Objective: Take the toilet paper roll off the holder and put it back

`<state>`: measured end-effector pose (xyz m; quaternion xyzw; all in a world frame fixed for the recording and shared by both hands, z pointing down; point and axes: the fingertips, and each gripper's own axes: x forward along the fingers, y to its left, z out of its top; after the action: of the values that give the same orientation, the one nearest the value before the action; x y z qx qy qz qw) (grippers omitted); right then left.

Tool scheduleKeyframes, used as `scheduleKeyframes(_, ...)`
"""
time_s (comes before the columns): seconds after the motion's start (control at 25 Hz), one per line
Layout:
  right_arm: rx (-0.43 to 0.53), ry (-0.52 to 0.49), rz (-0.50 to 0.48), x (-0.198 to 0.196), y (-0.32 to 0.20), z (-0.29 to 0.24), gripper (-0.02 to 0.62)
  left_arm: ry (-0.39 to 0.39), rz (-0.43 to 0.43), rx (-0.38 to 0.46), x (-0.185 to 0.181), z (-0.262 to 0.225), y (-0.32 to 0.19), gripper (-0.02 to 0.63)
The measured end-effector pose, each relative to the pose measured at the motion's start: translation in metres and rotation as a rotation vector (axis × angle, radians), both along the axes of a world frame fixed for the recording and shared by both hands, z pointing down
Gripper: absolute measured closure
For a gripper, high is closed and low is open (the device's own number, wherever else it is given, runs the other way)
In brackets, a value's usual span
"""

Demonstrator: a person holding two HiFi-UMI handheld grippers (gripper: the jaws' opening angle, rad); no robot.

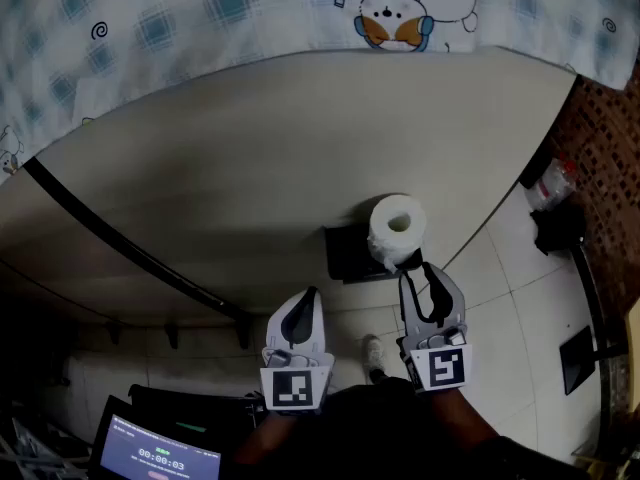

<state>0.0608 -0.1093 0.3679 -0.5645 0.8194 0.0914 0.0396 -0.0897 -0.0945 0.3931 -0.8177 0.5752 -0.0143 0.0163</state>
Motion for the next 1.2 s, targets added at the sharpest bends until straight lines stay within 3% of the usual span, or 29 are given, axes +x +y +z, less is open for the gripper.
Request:
scheduleKeyframes(0.28,-0.057,-0.018,0.013,0.0,-0.022,0.009,0.22,0.034,0.003,-0.019,-0.002,0.001,-0.011,0.588)
scheduleKeyframes(0.48,-0.091,-0.025,-0.02,-0.01,-0.04,0.013,0.125,0.025,-0.01,-0.02,-0.005,0.0,-0.02,0.589)
scheduleKeyframes(0.96,-0.129,0.007,-0.058,-0.025,-0.084,0.015,0.095,0.01,-0.049,-0.031,-0.013,0.002,-0.049,0.589)
scheduleKeyframes(1.2,-0.109,0.012,-0.06,-0.022,-0.09,0.01,0.141,0.003,-0.057,-0.046,-0.015,0.007,-0.057,0.588)
